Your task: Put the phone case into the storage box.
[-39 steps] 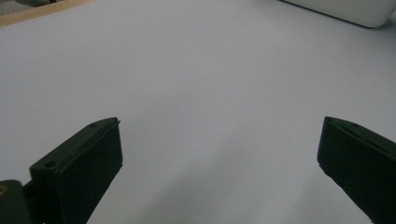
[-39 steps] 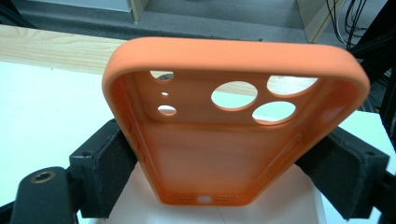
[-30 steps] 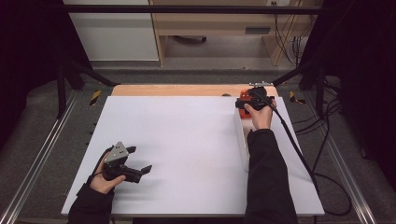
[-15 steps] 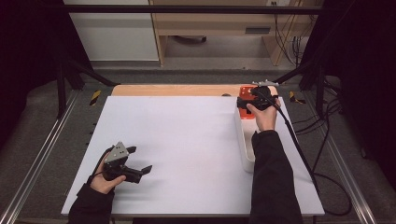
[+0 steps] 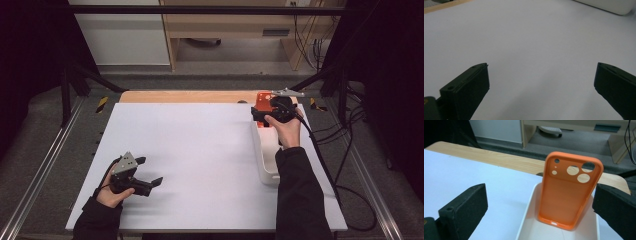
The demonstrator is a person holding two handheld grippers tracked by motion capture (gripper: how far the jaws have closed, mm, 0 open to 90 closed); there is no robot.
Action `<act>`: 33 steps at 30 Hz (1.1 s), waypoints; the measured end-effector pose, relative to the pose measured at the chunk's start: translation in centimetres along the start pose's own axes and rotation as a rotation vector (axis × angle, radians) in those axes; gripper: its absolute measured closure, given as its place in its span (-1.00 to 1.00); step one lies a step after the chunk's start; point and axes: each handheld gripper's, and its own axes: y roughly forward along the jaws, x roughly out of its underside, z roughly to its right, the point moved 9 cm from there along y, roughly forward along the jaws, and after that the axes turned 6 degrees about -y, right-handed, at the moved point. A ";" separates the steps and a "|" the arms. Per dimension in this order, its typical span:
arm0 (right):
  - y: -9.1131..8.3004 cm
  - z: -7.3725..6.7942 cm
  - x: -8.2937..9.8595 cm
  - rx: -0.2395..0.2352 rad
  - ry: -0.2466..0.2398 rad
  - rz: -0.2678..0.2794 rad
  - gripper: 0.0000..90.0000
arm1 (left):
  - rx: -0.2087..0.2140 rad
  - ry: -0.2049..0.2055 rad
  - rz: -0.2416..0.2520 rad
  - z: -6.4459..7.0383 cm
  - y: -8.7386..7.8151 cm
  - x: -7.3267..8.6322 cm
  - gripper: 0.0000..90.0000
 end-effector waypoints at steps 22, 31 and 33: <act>-8.4 -5.4 1.8 -0.269 -0.133 0.143 -0.99 | 0.009 -0.002 0.000 0.2 -0.1 -0.1 -1.00; -11.0 -5.9 4.7 -0.344 -0.192 0.190 -0.99 | 0.010 0.000 0.014 0.4 -0.2 -0.3 -1.00; -11.4 -5.8 5.6 -0.360 -0.194 0.197 -0.99 | 0.011 0.003 0.016 0.4 -0.3 -0.3 -1.00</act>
